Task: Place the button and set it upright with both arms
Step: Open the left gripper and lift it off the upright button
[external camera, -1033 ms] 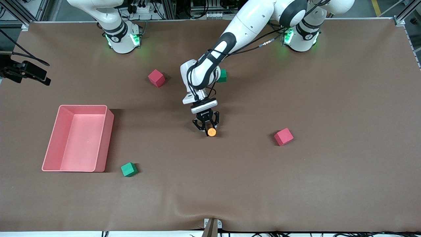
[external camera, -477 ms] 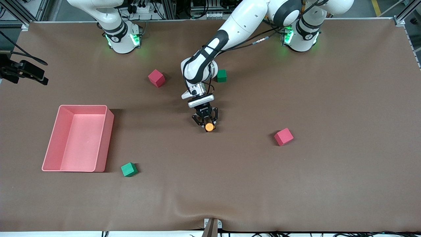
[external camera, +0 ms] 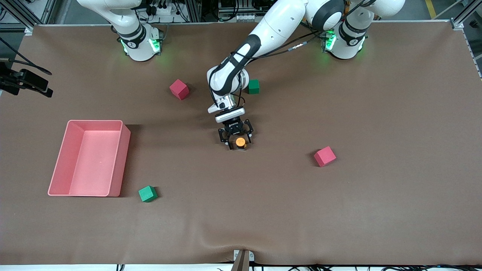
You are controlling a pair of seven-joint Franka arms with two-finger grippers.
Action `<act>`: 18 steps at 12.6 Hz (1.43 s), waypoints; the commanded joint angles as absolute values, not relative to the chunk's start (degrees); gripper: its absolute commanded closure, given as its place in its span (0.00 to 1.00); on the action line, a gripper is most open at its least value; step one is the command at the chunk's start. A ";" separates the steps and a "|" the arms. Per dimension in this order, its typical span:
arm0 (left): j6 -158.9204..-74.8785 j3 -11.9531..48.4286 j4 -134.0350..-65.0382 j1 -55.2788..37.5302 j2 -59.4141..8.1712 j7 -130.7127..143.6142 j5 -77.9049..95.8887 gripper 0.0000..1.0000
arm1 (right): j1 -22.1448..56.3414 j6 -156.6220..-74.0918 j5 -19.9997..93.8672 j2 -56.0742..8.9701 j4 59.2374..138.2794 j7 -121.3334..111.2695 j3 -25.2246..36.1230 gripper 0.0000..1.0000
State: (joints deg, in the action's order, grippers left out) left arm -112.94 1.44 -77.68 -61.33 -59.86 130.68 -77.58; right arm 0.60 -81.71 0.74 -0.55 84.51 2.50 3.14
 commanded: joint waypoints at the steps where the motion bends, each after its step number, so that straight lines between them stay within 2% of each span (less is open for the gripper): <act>1: -110.48 2.89 -77.70 -62.31 -55.48 130.08 -71.05 0.00 | -0.09 -81.47 0.79 0.70 85.34 1.67 2.37 0.00; 5: -110.39 6.85 -77.25 -61.88 -44.51 121.33 -55.60 0.00 | -0.26 -81.39 0.79 0.44 85.34 1.67 2.29 0.00; 8: -104.35 6.24 -77.26 -60.57 -33.52 102.46 -36.88 0.00 | -0.18 -81.30 0.79 0.44 85.34 1.67 2.46 0.00; 11: -101.70 6.33 -77.34 -51.71 -20.26 83.83 -23.34 0.00 | -0.18 -81.21 0.79 0.44 85.34 1.67 2.46 0.00; 13: -97.32 6.33 -77.34 -42.24 -12.95 69.94 -15.42 0.00 | -0.18 -81.12 0.79 0.44 85.34 1.67 2.46 0.00; 16: -92.30 6.33 -77.52 -25.98 -7.57 49.37 -7.67 0.00 | -0.09 -81.21 0.79 0.53 85.34 1.67 2.55 0.00; 18: -88.44 6.50 -77.52 -17.61 -6.94 30.60 -7.21 0.00 | 0.00 -81.21 0.79 0.70 85.43 1.67 2.55 0.00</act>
State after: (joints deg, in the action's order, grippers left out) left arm -90.72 5.16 -75.56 -24.01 -7.83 44.33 -8.79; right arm 0.58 -81.39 0.74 -0.45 84.69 2.49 2.97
